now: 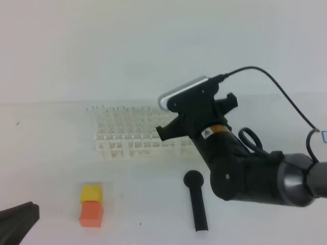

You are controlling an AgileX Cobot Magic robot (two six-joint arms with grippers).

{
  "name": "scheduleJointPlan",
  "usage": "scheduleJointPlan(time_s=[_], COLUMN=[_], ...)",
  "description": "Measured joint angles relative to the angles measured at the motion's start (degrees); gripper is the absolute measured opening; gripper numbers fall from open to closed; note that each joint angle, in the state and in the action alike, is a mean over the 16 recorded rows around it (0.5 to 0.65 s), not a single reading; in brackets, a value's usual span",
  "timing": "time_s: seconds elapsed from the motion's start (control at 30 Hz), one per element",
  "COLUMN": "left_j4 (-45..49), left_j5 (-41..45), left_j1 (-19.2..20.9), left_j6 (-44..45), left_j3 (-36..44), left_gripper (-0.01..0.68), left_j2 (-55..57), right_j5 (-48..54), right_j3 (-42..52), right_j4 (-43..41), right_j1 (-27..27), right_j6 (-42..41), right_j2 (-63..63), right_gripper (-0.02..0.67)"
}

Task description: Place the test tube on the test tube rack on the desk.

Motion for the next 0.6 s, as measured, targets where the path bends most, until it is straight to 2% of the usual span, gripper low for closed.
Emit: scheduleJointPlan(time_s=[0.23, 0.6], left_j4=[0.0, 0.0], left_j5=[0.0, 0.0], left_j1=[0.0, 0.0], left_j6=[0.0, 0.0], left_j3=[0.0, 0.0], left_gripper=[-0.001, -0.001], left_j2=[0.0, 0.0], right_j5=[1.0, 3.8], right_j3=[2.4, -1.6], right_j4=[0.7, -0.3], right_j1=[0.6, 2.8], right_j6=[1.5, 3.1], right_j2=[1.0, 5.0], right_gripper=[0.002, -0.001])
